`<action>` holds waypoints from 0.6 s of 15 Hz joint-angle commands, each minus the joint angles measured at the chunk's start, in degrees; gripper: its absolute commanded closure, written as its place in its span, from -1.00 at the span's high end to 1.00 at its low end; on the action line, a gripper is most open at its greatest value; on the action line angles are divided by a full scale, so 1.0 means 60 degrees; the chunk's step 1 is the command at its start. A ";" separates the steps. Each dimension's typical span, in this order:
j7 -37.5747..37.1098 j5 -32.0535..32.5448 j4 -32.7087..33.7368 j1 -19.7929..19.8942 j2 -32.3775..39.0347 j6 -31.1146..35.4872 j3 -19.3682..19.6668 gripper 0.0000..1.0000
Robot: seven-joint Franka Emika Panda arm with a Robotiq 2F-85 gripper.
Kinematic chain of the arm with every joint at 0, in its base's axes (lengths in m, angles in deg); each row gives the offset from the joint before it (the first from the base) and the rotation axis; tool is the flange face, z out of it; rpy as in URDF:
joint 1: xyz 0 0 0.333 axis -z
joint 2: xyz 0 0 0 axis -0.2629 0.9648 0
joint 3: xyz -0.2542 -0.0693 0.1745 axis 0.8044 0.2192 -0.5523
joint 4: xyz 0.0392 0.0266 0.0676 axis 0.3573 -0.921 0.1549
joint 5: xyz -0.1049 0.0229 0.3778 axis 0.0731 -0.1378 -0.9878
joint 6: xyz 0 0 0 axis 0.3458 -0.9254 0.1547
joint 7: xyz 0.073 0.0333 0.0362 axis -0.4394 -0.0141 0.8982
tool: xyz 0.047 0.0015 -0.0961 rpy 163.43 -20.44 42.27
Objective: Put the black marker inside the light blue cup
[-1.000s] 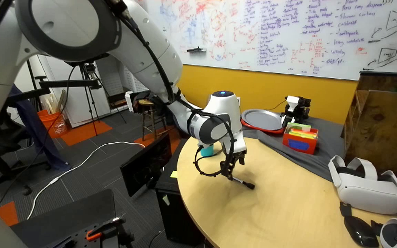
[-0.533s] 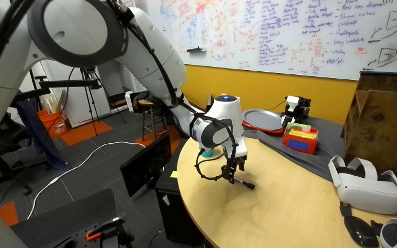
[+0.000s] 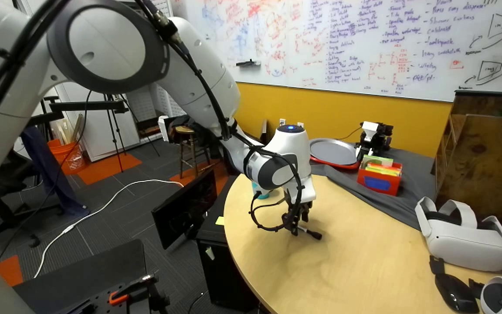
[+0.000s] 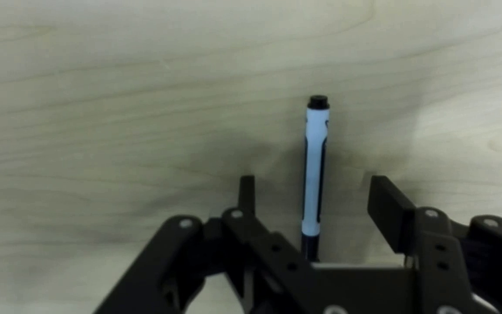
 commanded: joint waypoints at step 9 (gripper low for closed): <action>0.0420 -0.0225 0.0728 0.0139 0.0275 -0.0844 -0.0105 -1.00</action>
